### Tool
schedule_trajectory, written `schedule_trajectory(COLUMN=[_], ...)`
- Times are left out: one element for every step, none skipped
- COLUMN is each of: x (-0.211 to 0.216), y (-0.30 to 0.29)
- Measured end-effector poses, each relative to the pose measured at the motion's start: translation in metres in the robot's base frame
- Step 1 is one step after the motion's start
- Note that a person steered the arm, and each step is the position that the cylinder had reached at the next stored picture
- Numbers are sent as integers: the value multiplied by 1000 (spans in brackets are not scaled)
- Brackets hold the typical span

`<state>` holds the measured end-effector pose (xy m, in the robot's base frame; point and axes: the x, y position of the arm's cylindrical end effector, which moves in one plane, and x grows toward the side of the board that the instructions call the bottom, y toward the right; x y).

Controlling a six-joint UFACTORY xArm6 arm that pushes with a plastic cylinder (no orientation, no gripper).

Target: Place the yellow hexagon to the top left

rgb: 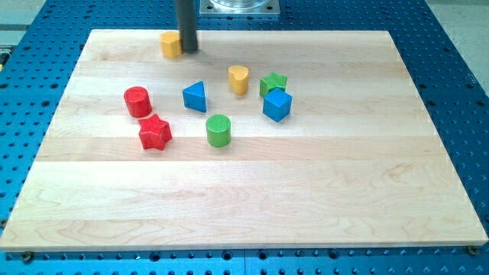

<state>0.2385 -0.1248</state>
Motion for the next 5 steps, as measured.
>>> schedule_trajectory(x=[0, 2, -3, 5, 44], y=[-26, -31, -75, -39, 32])
